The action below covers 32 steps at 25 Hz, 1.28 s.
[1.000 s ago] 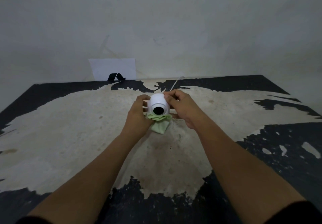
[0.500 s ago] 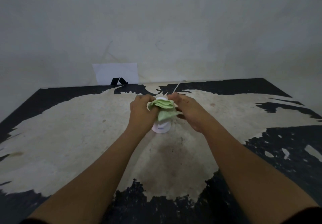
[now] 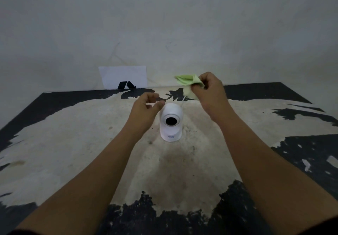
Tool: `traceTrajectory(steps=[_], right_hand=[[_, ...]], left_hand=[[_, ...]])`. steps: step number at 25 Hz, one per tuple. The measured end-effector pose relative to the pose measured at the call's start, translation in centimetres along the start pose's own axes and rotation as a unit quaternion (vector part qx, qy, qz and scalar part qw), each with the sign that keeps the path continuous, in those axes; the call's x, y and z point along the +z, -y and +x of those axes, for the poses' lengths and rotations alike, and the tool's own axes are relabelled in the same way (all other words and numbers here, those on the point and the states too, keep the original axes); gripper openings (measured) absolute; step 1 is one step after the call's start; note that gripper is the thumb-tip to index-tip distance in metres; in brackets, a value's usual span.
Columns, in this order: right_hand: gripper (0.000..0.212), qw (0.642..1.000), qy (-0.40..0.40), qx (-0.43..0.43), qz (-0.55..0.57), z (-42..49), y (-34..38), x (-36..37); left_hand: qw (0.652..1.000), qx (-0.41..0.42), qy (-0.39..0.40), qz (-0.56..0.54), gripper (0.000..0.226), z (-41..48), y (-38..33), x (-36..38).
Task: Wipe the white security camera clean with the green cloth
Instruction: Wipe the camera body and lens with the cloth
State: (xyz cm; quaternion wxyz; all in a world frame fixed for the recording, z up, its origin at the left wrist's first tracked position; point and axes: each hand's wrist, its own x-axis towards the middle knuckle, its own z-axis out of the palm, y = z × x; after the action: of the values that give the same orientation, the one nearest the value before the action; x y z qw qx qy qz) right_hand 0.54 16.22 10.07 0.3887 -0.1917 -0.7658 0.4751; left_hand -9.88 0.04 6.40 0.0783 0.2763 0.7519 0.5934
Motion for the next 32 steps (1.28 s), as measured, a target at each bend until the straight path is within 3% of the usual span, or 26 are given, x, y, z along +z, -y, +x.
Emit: traceTrajectory(steps=[3,6,9,13,15,18,19,22,27,30,32], right_hand=[[0.011,0.993,0.069,0.007,-0.095,-0.6,-0.5,1.8],[0.033,0.983,0.156,-0.022,-0.098,-2.1,-1.4,3.3],[0.025,0.971,0.227,0.033,-0.064,-2.3,-1.9,4.9],[0.064,0.951,0.205,0.219,0.071,-2.1,-3.0,5.3],[0.075,0.941,0.197,0.254,0.107,-3.1,-4.5,5.3],[0.11,0.942,0.162,0.261,0.138,-4.7,-6.0,5.9],[0.111,0.947,0.151,0.248,0.138,-4.9,-5.8,5.8],[0.084,0.966,0.128,0.192,0.116,-4.0,-3.1,5.2],[0.087,0.969,0.217,0.118,0.02,-1.2,0.0,6.0],[0.071,0.975,0.129,0.14,0.116,-0.8,-0.9,5.8],[0.055,0.978,0.066,0.157,0.121,-1.7,-2.0,5.2]], left_hand=[[0.997,-0.055,0.05,0.004,0.039,0.0,1.1,0.3],[0.997,-0.041,0.049,0.037,0.05,-0.2,1.3,0.5],[0.998,-0.027,0.048,0.04,0.061,-0.3,1.5,0.6],[0.996,-0.027,0.072,0.036,0.069,-0.4,1.8,0.6],[0.996,-0.026,0.074,0.034,0.067,-0.3,1.9,0.7],[0.997,-0.026,0.073,0.018,0.064,-0.3,1.9,0.8],[0.997,-0.024,0.072,0.02,0.061,-0.3,2.0,0.9],[0.996,0.003,0.059,0.065,0.049,-0.1,2.0,0.9],[0.976,0.138,0.066,0.152,0.055,0.8,1.8,0.1],[0.959,0.165,0.128,0.192,0.039,1.3,1.2,-0.1],[0.956,0.143,0.155,0.204,0.037,1.6,1.1,-0.1]])
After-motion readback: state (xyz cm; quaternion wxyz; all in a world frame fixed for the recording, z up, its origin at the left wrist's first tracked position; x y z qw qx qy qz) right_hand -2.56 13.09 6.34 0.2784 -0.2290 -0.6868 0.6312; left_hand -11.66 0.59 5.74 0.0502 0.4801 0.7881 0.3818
